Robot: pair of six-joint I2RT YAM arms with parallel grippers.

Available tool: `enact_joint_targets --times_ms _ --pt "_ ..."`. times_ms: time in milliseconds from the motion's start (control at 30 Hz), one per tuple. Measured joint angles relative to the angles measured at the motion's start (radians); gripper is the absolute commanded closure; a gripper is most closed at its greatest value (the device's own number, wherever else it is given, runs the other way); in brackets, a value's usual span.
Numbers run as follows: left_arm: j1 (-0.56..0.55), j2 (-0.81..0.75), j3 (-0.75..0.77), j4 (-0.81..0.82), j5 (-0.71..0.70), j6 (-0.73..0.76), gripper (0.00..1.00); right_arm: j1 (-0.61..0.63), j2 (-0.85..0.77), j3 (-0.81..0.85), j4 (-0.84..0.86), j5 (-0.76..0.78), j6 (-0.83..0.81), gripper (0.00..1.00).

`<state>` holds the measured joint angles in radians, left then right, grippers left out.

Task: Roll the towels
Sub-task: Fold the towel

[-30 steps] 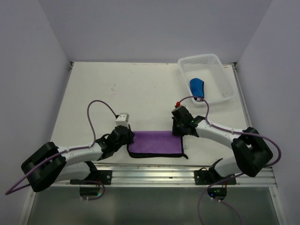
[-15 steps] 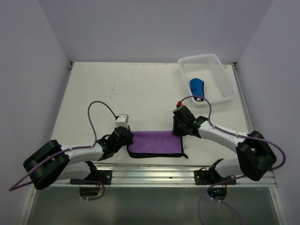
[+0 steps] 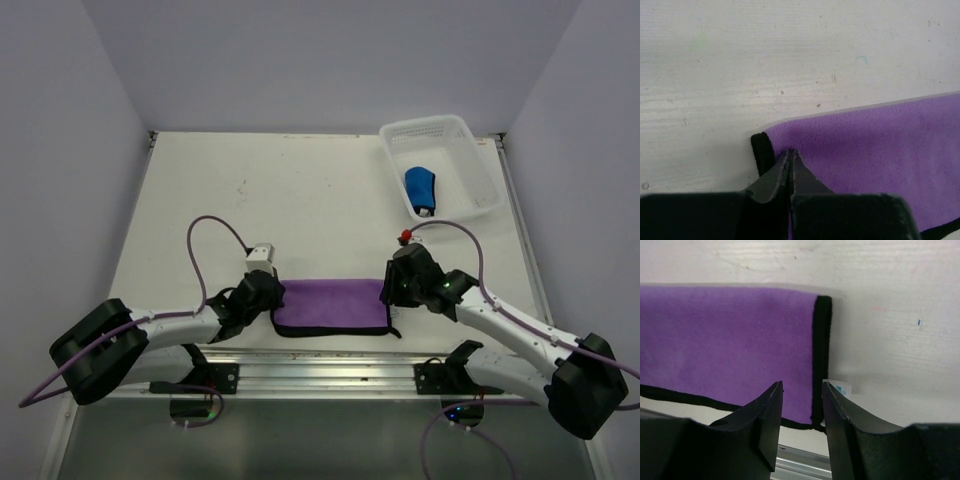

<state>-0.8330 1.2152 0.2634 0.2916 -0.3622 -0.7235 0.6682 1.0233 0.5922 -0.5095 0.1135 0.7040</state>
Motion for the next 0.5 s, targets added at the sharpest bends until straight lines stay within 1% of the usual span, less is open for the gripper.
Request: enact_joint_targets --times_ms 200,367,500 --pt "0.0 0.0 0.0 -0.001 0.002 0.0 1.0 -0.001 0.032 -0.045 -0.01 -0.003 0.012 0.58" --pt "0.0 0.0 0.0 -0.001 0.006 0.0 1.0 -0.002 0.041 -0.076 0.03 -0.026 0.016 0.59" --pt "0.0 0.0 0.0 -0.001 0.009 0.001 1.0 -0.002 0.079 -0.089 0.061 -0.037 0.019 0.61"
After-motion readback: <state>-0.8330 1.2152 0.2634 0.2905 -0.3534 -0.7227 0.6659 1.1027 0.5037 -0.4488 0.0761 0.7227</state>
